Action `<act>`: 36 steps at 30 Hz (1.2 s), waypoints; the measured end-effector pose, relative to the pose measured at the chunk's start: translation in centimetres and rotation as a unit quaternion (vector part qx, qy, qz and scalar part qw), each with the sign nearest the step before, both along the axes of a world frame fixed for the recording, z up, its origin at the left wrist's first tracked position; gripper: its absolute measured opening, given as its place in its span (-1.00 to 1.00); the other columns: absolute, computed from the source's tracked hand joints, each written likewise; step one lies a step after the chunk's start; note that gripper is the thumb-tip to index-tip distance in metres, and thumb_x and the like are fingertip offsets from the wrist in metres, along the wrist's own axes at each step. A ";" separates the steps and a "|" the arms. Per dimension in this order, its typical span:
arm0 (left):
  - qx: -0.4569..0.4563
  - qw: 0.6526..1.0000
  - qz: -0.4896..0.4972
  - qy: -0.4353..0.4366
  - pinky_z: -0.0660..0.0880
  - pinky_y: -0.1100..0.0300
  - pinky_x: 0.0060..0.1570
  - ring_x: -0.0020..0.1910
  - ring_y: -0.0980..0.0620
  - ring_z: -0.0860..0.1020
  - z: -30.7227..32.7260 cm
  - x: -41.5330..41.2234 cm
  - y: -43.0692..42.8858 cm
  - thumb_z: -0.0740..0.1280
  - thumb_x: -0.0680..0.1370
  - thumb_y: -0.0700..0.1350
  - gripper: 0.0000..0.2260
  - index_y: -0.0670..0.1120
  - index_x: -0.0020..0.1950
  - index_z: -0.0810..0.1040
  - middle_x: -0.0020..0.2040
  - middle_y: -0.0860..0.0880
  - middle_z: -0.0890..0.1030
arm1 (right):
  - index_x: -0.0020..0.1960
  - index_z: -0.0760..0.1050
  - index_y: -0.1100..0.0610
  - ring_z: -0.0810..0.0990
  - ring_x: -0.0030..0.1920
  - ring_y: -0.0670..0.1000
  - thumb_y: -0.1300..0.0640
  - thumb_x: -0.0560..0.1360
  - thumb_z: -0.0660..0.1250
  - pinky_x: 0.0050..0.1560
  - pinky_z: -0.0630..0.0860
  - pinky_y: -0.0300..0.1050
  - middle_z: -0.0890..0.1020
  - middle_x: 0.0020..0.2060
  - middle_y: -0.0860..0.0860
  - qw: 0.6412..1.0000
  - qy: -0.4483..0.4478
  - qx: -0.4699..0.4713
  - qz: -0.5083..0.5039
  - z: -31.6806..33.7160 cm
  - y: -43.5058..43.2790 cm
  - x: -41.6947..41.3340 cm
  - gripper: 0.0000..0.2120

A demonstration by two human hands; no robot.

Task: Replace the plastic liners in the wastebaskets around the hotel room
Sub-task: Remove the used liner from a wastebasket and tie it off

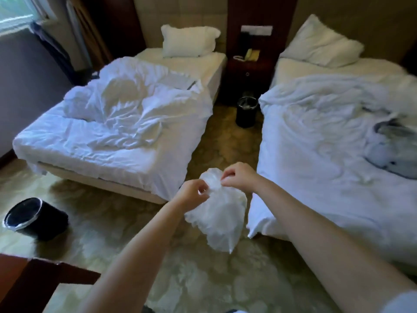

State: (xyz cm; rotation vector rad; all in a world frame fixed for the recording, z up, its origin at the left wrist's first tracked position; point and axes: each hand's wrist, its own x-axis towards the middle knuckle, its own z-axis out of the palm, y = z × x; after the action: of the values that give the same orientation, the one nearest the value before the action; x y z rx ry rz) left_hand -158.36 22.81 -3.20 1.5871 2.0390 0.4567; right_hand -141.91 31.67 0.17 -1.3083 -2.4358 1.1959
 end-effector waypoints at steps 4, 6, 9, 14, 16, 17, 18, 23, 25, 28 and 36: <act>0.029 0.993 -0.113 0.032 0.50 0.18 0.10 0.06 -0.03 0.57 3.2 6.2 3.5 0.34 0.54 -0.15 -0.81 -0.09 0.15 0.59 0.07 -0.05 0.61 | -0.19 0.65 0.08 0.58 -0.18 0.00 0.19 0.41 0.37 -0.24 0.47 -0.23 0.62 -0.24 -0.02 0.990 -0.003 0.032 -0.141 2.9 -1.3 8.4 -0.92; 0.059 0.981 -0.179 0.039 0.54 0.11 0.07 0.00 -0.03 0.58 4.6 9.9 4.4 0.33 0.55 -0.15 -0.85 -0.07 0.09 0.61 0.02 -0.04 0.62 | -0.20 0.64 0.05 0.59 -0.14 0.00 0.19 0.41 0.35 -0.24 0.47 -0.24 0.62 -0.24 -0.05 0.975 0.005 0.039 -0.217 4.1 -3.4 12.7 -0.89; 0.083 0.957 -0.274 0.034 0.51 0.13 0.04 0.01 -0.04 0.57 5.9 16.2 4.8 0.30 0.54 -0.15 -0.85 -0.08 0.06 0.61 0.01 -0.05 0.63 | -0.20 0.63 0.03 0.61 -0.10 -0.02 0.18 0.45 0.35 -0.15 0.53 -0.18 0.64 -0.21 -0.06 0.947 0.003 0.057 -0.316 5.2 -7.4 19.0 -0.88; 0.117 0.909 -0.401 0.005 0.41 0.22 0.01 0.06 -0.10 0.55 7.3 27.7 1.6 0.28 0.54 -0.20 -0.84 -0.15 0.05 0.62 0.04 -0.11 0.63 | -0.08 0.61 0.05 0.55 0.01 0.00 0.14 0.53 0.30 0.03 0.51 -0.10 0.60 -0.02 -0.01 0.876 -0.003 0.085 -0.474 5.8 -15.9 28.4 -0.89; 0.119 0.887 -0.446 0.000 0.44 0.16 0.05 0.07 -0.11 0.54 7.9 32.3 -0.6 0.26 0.54 -0.22 -0.83 -0.15 0.05 0.62 0.06 -0.12 0.63 | -0.08 0.58 -0.01 0.54 0.05 0.00 0.11 0.51 0.32 0.03 0.50 -0.12 0.58 0.00 -0.03 0.857 -0.001 0.080 -0.509 6.2 -19.4 32.0 -0.93; 0.120 0.874 -0.471 -0.001 0.44 0.16 0.06 0.07 -0.10 0.54 8.3 34.5 -1.6 0.26 0.55 -0.22 -0.83 -0.16 0.06 0.62 0.06 -0.12 0.63 | -0.07 0.55 -0.04 0.55 0.06 0.02 0.08 0.51 0.32 0.03 0.52 -0.09 0.57 0.01 -0.03 0.847 -0.001 0.076 -0.527 6.5 -21.1 33.8 -0.95; 0.123 0.861 -0.494 -0.003 0.43 0.17 0.06 0.08 -0.09 0.54 8.5 36.8 -2.8 0.26 0.55 -0.23 -0.83 -0.16 0.06 0.62 0.06 -0.12 0.63 | -0.04 0.53 -0.06 0.55 0.06 0.04 0.04 0.51 0.32 0.02 0.54 -0.06 0.56 0.03 -0.02 0.834 0.002 0.066 -0.547 6.6 -22.8 35.5 -0.95; 0.130 0.797 -0.590 -0.027 0.36 0.29 -0.02 0.07 -0.08 0.54 9.5 47.9 -8.9 0.26 0.54 -0.25 -0.82 -0.18 0.06 0.63 0.06 -0.12 0.63 | 0.33 0.45 -0.04 0.48 0.25 0.04 -0.17 0.32 0.52 0.09 0.51 -0.10 0.49 0.27 -0.04 0.805 -0.047 0.024 -0.591 6.1 -31.7 44.4 -0.37; 0.128 0.772 -0.622 -0.028 0.36 0.28 0.00 0.06 -0.07 0.55 9.6 52.4 -11.5 0.27 0.55 -0.24 -0.83 -0.17 0.06 0.63 0.04 -0.11 0.63 | 0.37 0.44 -0.01 0.48 0.27 0.04 -0.16 0.29 0.55 0.19 0.47 -0.06 0.50 0.29 -0.03 0.802 -0.072 0.019 -0.592 5.8 -35.0 47.5 -0.29; 0.122 0.746 -0.654 -0.032 0.44 0.21 0.03 -0.02 -0.01 0.54 9.9 60.3 -16.4 0.28 0.56 -0.20 -0.84 -0.13 0.08 0.62 0.02 -0.08 0.62 | 0.24 0.53 0.02 0.54 0.09 0.02 -0.07 0.34 0.55 -0.03 0.45 -0.13 0.57 0.11 -0.02 0.781 -0.072 0.014 -0.621 5.7 -40.2 53.1 -0.49; 0.147 0.681 -0.715 -0.061 0.40 0.24 -0.10 -0.09 0.06 0.51 12.0 80.0 -26.2 0.29 0.53 -0.24 -0.84 -0.13 0.03 0.64 -0.04 -0.04 0.61 | -0.08 0.55 0.00 0.54 -0.08 0.00 0.01 0.38 0.53 -0.09 0.49 -0.10 0.58 -0.10 -0.03 0.698 -0.110 0.070 -0.705 7.4 -50.9 70.1 -0.80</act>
State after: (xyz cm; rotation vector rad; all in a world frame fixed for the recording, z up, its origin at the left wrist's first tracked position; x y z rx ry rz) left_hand -78.40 -3.36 8.85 2.6155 0.1448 0.2112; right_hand -71.84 -19.25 7.53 -2.4565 -0.7894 0.3420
